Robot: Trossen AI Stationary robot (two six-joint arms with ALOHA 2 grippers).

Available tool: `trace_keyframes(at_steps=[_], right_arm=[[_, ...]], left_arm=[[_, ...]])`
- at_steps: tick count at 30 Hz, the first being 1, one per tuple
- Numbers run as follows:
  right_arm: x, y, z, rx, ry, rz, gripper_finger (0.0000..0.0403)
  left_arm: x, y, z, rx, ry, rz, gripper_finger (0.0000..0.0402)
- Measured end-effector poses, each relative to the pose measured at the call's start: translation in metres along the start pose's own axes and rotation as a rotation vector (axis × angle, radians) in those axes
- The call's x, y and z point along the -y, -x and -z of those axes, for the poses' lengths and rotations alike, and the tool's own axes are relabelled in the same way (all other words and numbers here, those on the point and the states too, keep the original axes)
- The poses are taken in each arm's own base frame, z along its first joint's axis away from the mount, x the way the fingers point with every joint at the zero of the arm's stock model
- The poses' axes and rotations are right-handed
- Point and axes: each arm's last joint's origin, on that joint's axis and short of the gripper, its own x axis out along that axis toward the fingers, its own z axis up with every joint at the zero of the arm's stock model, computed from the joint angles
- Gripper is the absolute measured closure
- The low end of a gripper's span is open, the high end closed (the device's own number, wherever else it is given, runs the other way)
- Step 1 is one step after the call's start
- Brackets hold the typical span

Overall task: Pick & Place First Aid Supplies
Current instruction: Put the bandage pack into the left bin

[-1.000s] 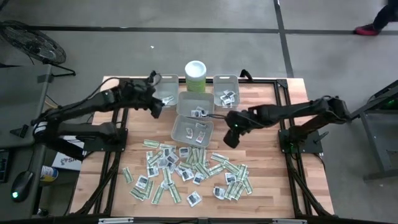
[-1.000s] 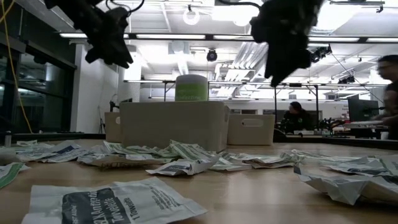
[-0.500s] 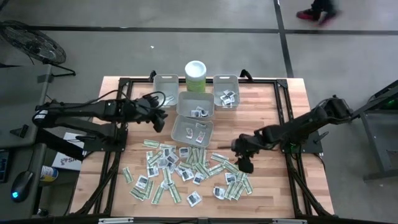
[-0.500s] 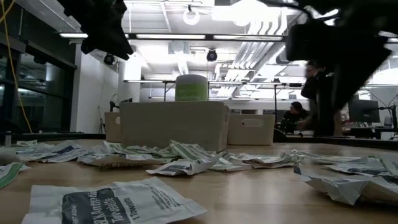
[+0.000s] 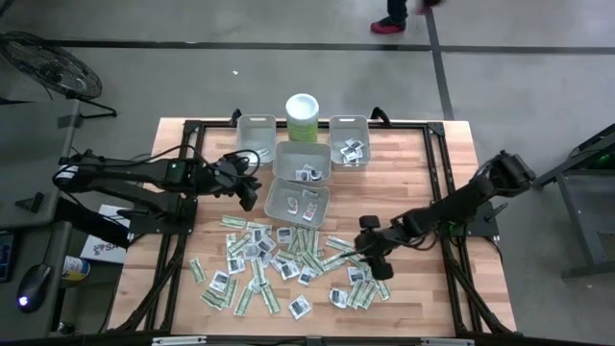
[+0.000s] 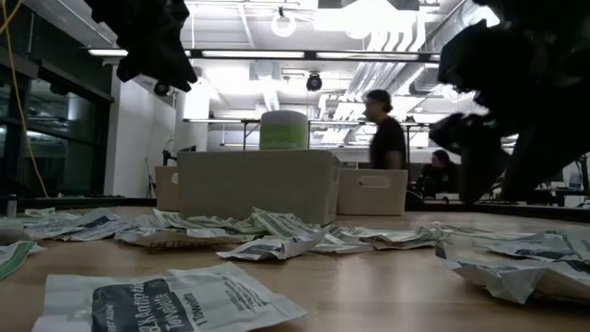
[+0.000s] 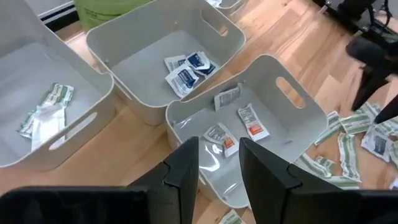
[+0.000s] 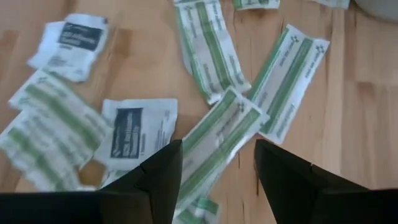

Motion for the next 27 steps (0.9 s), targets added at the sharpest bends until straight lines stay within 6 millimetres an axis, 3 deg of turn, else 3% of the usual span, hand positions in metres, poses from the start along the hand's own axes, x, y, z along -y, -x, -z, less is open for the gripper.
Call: trace_keyframes(at_steps=[8,22,27], right_arm=[[0.000,-0.014,0.007,-0.061,-0.186,0.003,0.0208],[-0.002,-0.014,0.005,-0.084,-0.409,-0.080,0.0208],[-0.002,-0.015,0.005,-0.077,-0.456,-0.060,0.0228]], left_arm=[[0.001,-0.004,0.001,-0.020,0.011,-0.005,0.0286],[0.001,-0.004,0.001,-0.018,0.013,-0.002,0.0286],[0.001,-0.004,0.001,-0.018,0.012,-0.002,0.0286]])
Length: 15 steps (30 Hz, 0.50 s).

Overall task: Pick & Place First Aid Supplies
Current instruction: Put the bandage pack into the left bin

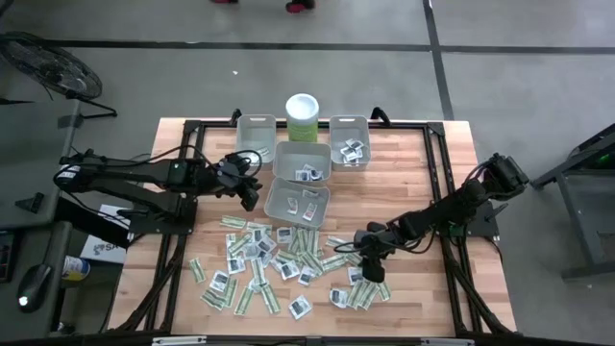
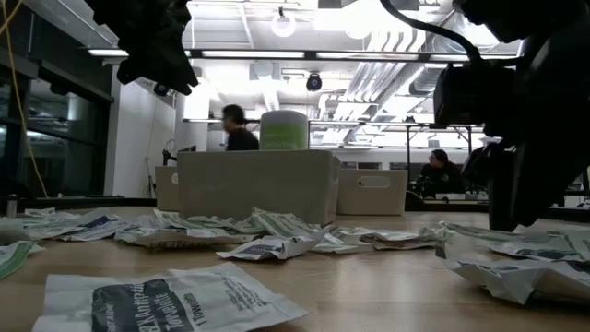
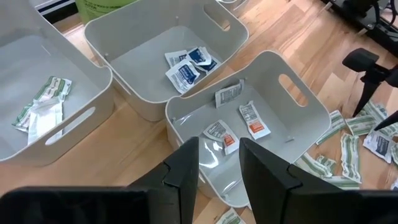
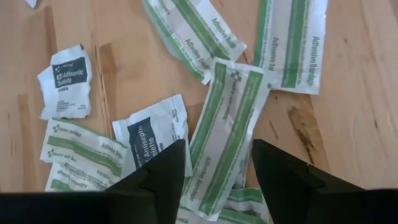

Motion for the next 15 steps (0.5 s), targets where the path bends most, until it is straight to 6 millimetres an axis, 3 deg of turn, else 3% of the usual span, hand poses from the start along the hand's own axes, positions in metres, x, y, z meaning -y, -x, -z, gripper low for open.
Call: trace_keyframes(at_steps=[15], right_arm=[[0.0021,0.0000,0.0015,-0.007,-0.035,0.030,0.0358]], left_arm=[[0.0000,0.0000,0.0000,0.000,0.000,0.000,0.0286]])
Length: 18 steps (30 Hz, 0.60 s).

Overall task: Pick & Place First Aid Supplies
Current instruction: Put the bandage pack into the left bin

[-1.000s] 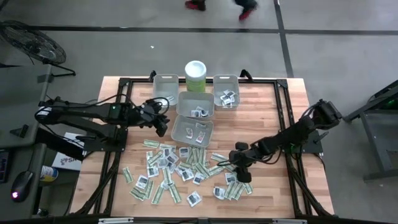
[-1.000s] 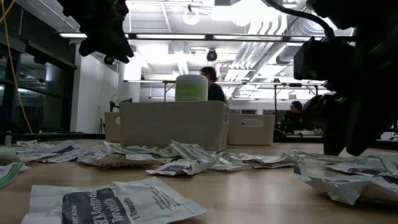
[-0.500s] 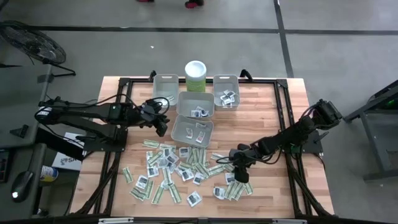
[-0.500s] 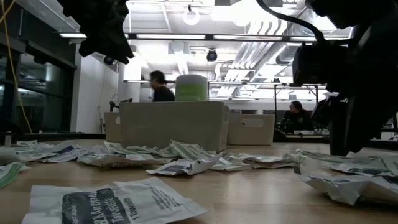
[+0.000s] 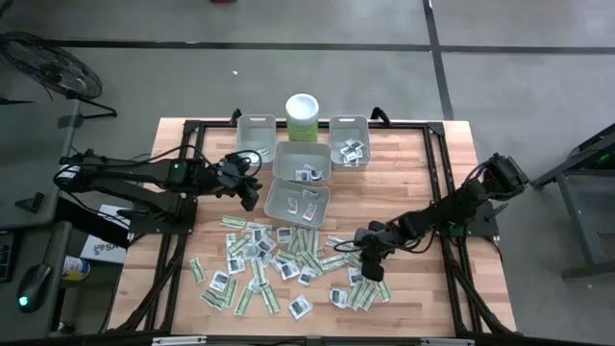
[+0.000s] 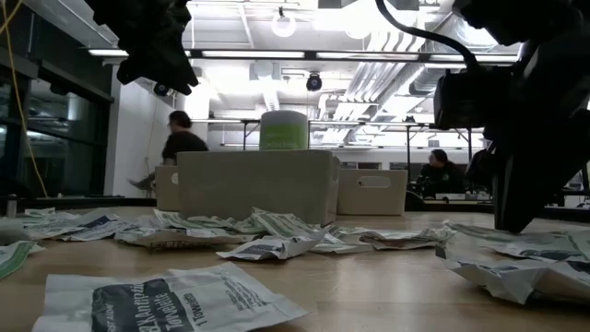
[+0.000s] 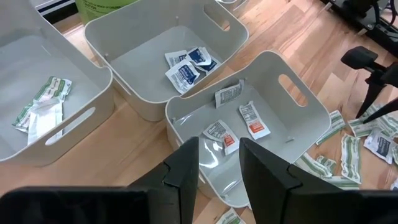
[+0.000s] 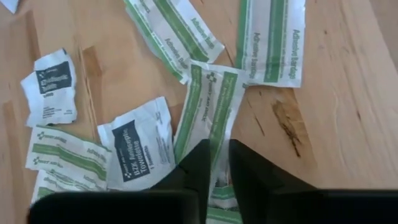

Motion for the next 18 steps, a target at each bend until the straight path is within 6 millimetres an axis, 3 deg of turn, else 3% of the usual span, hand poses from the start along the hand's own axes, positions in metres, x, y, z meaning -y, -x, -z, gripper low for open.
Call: trace_keyframes(at_steps=[5,18], right_arm=[[0.000,0.000,0.000,-0.004,0.000,-0.004,0.0399],[0.002,0.003,-0.013,0.002,-0.080,-0.055,0.0402]], left_arm=[[0.000,0.000,0.000,0.000,0.000,0.000,0.0286],[0.000,0.000,0.000,-0.001,0.000,0.001,0.0286]])
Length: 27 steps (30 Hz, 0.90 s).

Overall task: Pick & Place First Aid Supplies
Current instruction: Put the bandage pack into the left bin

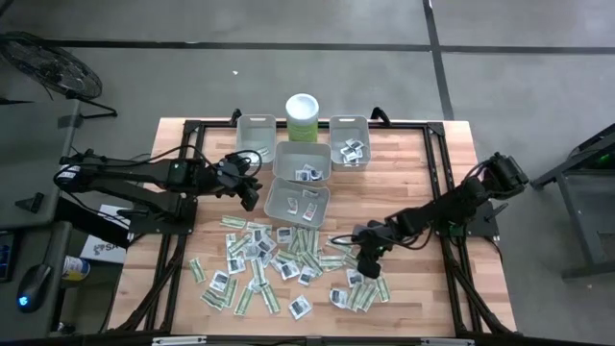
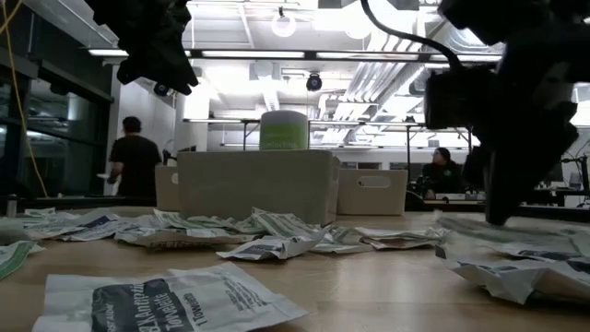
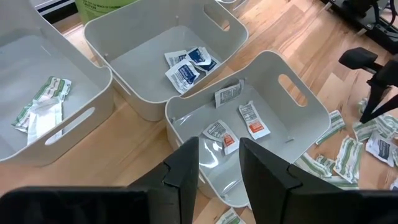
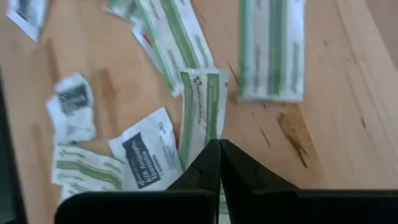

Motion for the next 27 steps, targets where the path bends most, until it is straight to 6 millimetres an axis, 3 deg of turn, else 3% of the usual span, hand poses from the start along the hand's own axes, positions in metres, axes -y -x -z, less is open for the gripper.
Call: trace_keyframes(at_steps=[13,20,23,27], right_arm=[[-0.023,0.022,-0.034,-0.003,0.109,0.044,0.0403],[-0.015,0.024,-0.037,-0.074,0.067,0.056,0.0399],[-0.013,0.022,-0.032,-0.102,0.127,0.029,0.0380],[-0.017,0.020,-0.028,-0.114,0.211,-0.017,0.0325]], left_arm=[[0.000,0.000,0.000,-0.015,-0.004,0.018,0.0286],[0.001,0.000,0.000,-0.016,-0.004,0.019,0.0286],[0.000,0.000,0.000,-0.016,-0.007,0.019,0.0286],[0.000,0.000,0.000,-0.016,-0.008,0.019,0.0286]])
